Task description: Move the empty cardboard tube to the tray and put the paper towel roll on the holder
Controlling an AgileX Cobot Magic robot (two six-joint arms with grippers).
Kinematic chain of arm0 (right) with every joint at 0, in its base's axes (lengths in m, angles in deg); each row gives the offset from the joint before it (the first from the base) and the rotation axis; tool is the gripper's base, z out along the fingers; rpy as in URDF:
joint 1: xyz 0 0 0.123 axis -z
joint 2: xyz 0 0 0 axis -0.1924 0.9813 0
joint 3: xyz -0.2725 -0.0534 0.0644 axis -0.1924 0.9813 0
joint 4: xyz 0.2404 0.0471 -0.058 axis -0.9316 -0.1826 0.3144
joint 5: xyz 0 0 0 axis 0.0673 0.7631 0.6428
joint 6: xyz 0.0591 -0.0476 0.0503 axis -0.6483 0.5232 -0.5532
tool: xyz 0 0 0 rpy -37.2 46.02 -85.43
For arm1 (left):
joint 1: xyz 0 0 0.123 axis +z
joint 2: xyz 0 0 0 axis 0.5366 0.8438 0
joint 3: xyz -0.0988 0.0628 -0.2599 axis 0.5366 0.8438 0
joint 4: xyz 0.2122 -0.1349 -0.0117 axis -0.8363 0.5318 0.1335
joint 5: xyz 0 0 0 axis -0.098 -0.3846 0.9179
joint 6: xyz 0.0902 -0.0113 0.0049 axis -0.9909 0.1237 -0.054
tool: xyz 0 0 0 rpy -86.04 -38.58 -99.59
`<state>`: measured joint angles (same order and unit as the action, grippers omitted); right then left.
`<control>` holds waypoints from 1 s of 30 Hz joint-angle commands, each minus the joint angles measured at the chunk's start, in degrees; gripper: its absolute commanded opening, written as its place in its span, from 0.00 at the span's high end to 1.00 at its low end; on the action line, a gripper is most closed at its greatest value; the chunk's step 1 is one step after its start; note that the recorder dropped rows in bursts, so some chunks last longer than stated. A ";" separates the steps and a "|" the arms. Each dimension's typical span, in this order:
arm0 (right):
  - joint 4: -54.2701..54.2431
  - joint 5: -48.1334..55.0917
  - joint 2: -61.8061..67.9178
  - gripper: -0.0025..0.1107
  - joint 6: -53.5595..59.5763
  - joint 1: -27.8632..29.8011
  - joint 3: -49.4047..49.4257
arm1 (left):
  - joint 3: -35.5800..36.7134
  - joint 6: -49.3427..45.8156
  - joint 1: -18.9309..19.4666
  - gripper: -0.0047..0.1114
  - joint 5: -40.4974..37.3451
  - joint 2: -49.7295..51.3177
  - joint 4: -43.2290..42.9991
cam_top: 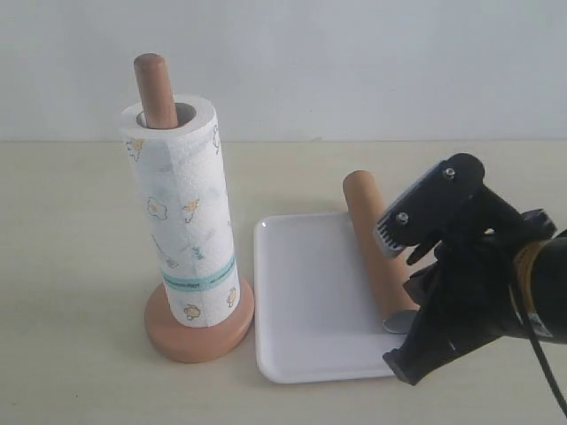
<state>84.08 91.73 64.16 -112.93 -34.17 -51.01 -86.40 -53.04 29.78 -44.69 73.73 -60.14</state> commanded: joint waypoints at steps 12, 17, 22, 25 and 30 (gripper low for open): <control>0.45 -16.06 -19.77 0.95 -10.35 15.34 12.61 | 0.20 -0.32 0.14 0.92 0.68 -0.21 0.46; 0.45 -18.35 -31.56 0.95 -10.35 21.36 17.88 | 0.20 -0.32 0.14 0.92 0.68 -0.21 0.46; 0.45 -18.46 -43.22 0.95 -10.35 25.77 22.14 | 0.20 -0.32 0.14 0.92 0.68 -0.21 0.46; -0.10 -18.46 -49.49 0.95 -10.56 27.25 24.89 | 0.20 -0.32 0.14 0.92 0.68 -0.21 0.46; -0.78 -18.57 -62.60 0.95 -11.14 29.98 29.63 | 0.20 -0.32 0.14 0.92 0.68 -0.21 0.46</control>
<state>83.56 73.69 5.40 -123.76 -5.01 -22.70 -86.40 -53.04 29.78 -44.69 73.73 -60.14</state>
